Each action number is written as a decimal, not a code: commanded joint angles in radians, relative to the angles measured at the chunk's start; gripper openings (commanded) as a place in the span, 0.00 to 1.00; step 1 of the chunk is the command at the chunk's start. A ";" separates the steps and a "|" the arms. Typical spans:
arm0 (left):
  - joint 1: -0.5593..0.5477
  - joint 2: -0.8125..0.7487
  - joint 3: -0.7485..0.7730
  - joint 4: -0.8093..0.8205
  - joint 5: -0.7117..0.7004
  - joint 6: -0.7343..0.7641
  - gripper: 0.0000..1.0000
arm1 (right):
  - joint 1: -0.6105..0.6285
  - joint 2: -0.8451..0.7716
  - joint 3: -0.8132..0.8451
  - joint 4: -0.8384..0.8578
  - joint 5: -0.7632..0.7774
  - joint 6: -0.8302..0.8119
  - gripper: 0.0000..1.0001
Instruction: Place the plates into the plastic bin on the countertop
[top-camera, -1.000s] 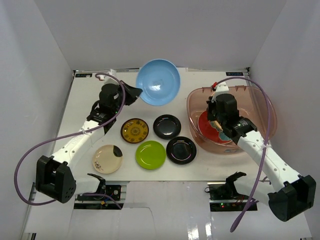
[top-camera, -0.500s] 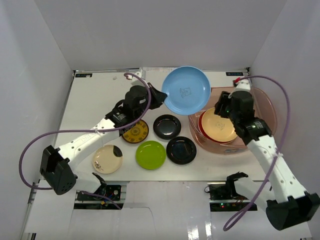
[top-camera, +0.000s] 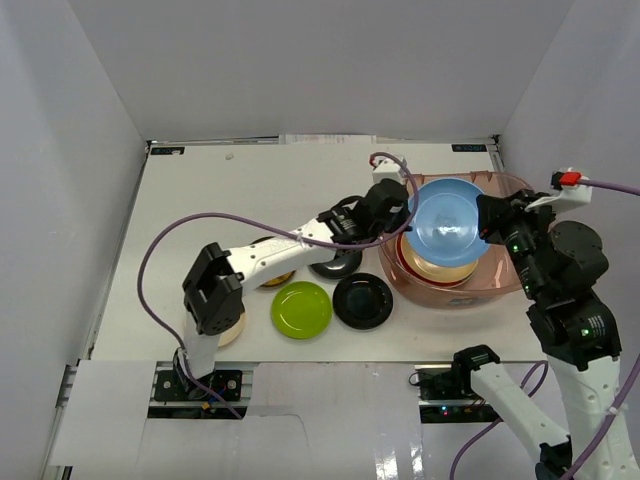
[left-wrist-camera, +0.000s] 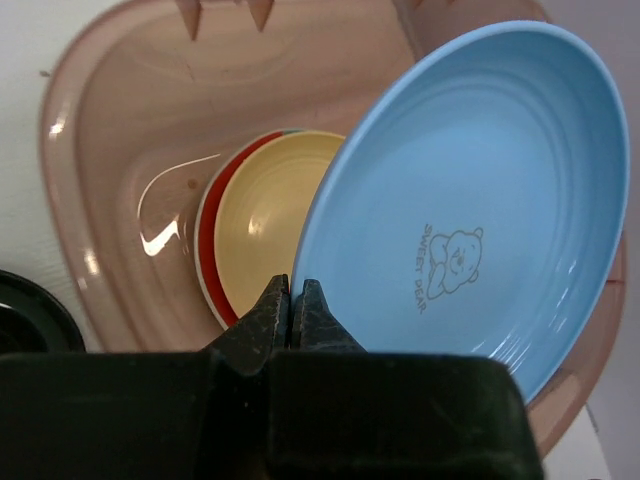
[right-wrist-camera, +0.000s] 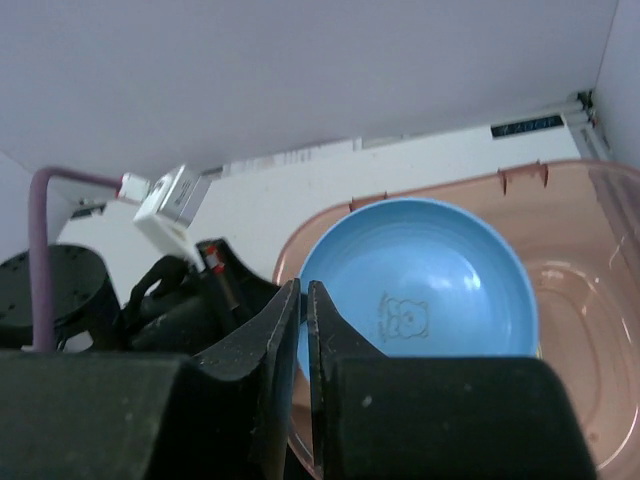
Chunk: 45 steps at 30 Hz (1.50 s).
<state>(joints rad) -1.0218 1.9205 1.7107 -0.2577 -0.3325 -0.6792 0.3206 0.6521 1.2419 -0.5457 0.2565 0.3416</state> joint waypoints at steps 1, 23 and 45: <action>-0.017 0.067 0.145 -0.093 0.003 0.030 0.00 | 0.000 -0.020 -0.062 -0.049 -0.051 0.008 0.13; 0.248 -0.506 -0.378 -0.109 -0.016 0.129 0.79 | 0.067 0.014 -0.292 0.156 -0.609 0.065 0.19; 0.368 -1.266 -1.019 -0.718 0.127 -0.267 0.68 | 1.149 0.494 -0.642 0.662 0.424 0.694 0.66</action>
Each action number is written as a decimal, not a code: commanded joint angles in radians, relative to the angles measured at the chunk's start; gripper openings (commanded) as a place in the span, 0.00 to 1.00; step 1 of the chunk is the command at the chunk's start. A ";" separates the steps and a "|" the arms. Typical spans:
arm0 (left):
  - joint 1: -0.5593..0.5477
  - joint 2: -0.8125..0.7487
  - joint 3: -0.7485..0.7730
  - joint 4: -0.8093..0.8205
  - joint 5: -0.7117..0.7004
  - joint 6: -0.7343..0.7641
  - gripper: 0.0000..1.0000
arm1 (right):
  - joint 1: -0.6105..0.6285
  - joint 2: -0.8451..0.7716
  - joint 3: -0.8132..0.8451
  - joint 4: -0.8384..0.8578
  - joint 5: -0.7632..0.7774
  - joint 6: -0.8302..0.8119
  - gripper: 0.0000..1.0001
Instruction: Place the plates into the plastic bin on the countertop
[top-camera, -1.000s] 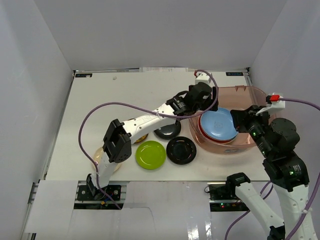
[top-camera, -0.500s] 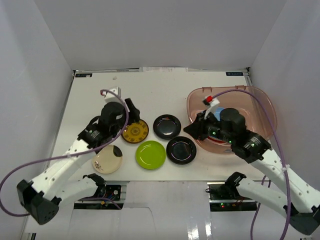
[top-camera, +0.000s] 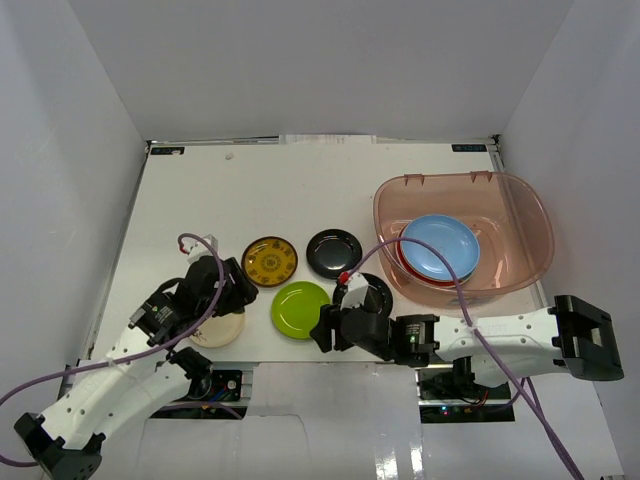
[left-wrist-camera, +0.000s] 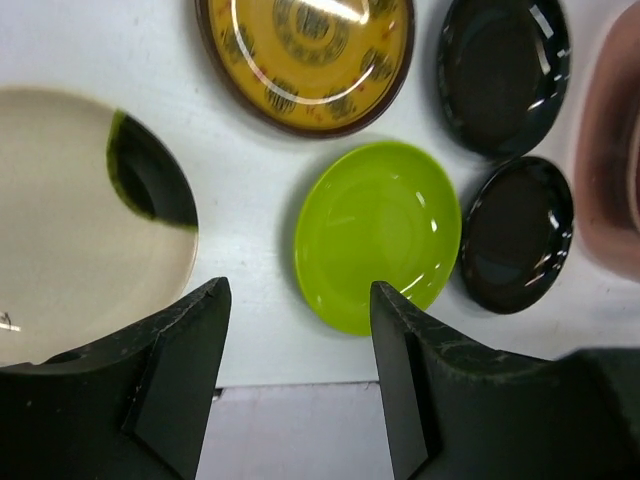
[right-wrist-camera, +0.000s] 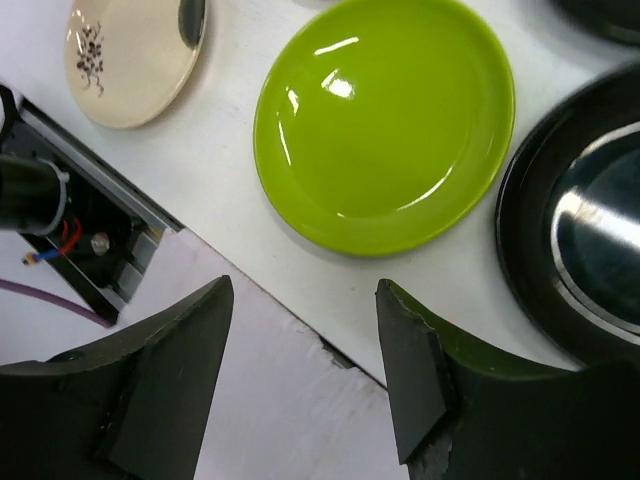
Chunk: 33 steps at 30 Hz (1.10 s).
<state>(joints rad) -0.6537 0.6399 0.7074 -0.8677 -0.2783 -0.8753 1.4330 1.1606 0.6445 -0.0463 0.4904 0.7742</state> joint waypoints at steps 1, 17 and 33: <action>0.000 0.018 -0.017 -0.119 0.074 -0.095 0.68 | 0.044 -0.015 -0.071 0.177 0.198 0.328 0.66; 0.000 -0.019 -0.178 0.234 0.004 -0.150 0.70 | 0.038 0.191 -0.201 0.253 0.337 0.881 0.54; 0.060 0.257 -0.049 0.357 -0.171 0.002 0.70 | -0.052 0.380 -0.229 0.583 0.188 0.835 0.08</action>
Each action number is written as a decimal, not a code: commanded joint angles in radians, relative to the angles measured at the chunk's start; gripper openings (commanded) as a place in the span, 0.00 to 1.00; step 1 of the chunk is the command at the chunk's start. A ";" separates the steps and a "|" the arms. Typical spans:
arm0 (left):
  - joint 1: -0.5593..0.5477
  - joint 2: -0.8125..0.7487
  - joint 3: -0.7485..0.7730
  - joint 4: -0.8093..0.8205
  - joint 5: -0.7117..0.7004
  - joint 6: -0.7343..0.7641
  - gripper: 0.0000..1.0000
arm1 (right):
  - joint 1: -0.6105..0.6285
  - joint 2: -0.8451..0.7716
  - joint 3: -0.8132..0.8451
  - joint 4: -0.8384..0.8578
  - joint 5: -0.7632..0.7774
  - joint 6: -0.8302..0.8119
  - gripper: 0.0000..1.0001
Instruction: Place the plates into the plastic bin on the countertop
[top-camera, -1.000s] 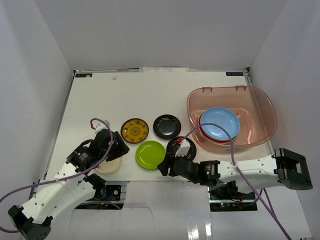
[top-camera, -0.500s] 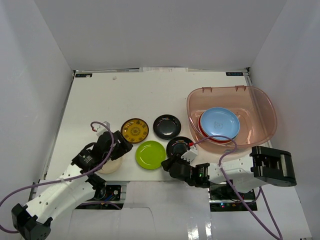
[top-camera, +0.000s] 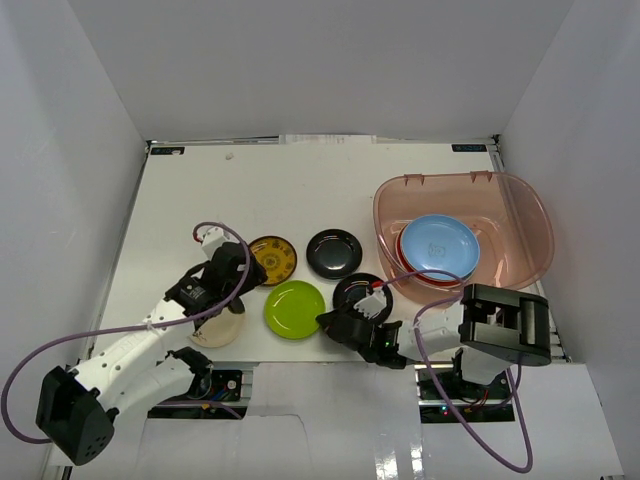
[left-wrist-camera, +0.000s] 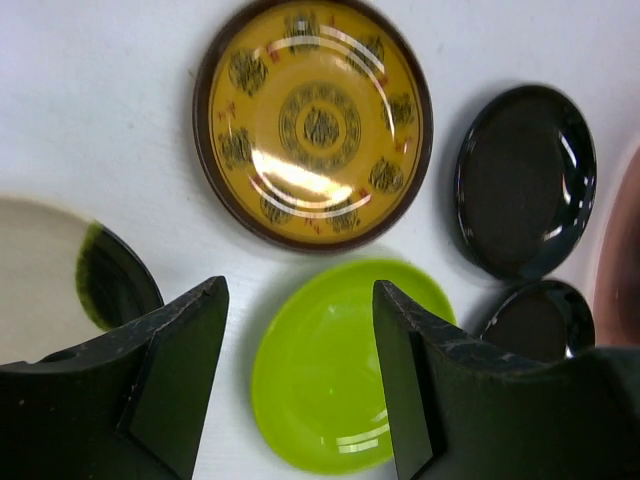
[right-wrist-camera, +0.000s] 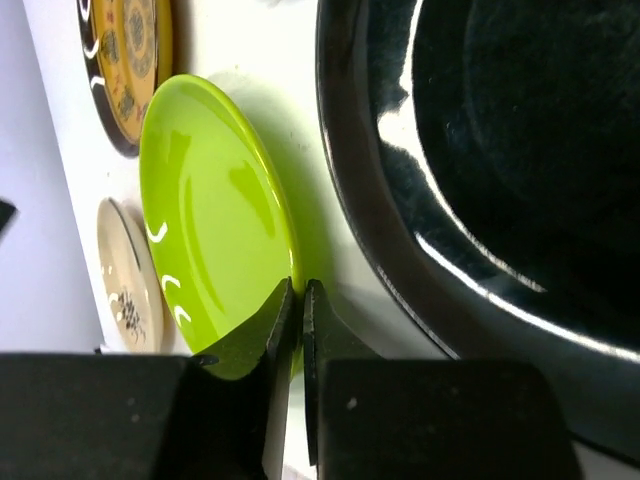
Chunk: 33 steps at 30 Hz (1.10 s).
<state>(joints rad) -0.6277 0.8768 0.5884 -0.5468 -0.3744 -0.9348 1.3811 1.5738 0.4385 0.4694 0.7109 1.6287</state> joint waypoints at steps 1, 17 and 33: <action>0.049 0.033 0.079 0.041 -0.080 0.106 0.70 | 0.002 -0.084 -0.023 0.058 -0.028 -0.041 0.08; 0.447 0.407 0.287 0.087 0.367 0.344 0.59 | -0.509 -0.782 0.222 -0.377 -0.314 -0.835 0.08; 0.502 0.606 0.287 0.166 0.469 0.452 0.56 | -1.441 -0.650 0.289 -0.644 -0.806 -1.000 0.08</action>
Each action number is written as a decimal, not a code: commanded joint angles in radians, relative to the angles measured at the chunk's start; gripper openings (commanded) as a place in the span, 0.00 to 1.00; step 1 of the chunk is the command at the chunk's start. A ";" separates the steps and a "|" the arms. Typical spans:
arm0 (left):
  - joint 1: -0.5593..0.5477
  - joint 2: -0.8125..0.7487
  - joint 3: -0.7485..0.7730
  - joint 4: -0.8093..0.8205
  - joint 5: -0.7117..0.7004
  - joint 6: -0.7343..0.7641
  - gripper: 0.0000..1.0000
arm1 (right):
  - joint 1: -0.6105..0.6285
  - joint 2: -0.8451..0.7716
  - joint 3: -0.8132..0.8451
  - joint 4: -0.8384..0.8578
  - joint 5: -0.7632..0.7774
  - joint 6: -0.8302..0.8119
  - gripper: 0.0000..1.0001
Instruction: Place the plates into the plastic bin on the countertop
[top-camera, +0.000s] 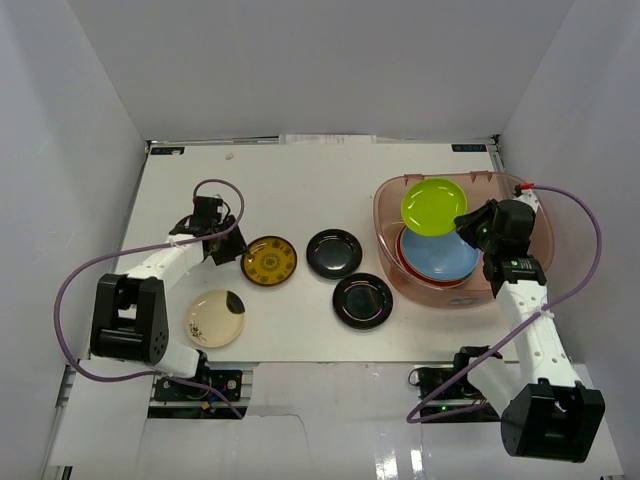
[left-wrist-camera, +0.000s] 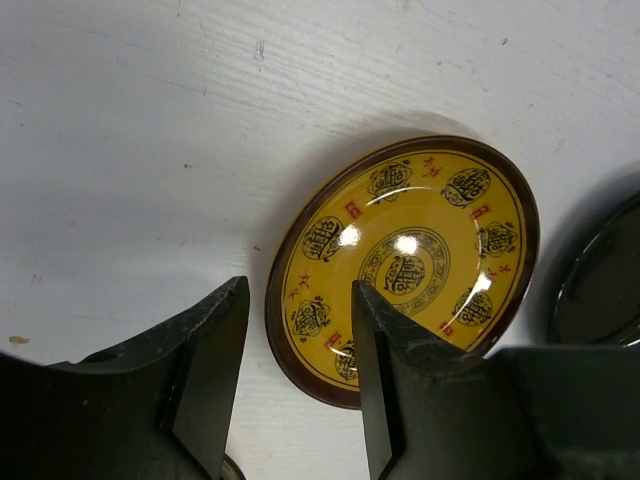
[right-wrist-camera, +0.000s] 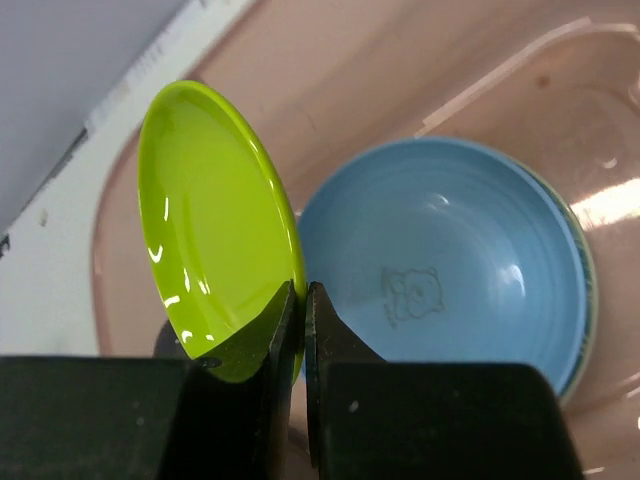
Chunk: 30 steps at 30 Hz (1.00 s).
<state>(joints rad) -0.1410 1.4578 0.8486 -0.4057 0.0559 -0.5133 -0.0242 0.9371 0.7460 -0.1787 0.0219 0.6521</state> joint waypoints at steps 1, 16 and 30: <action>0.017 0.035 0.027 0.027 0.047 0.029 0.56 | -0.045 -0.015 -0.028 0.004 -0.109 -0.023 0.08; 0.018 0.150 0.027 0.053 0.128 0.002 0.37 | -0.053 -0.159 -0.022 -0.094 -0.222 -0.077 0.61; 0.029 -0.130 0.001 0.053 0.099 -0.034 0.00 | 0.107 -0.566 -0.111 -0.341 -0.445 0.003 0.52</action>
<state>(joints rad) -0.1196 1.4696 0.8520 -0.3508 0.1860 -0.5426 0.0723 0.3843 0.5999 -0.4362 -0.3531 0.6449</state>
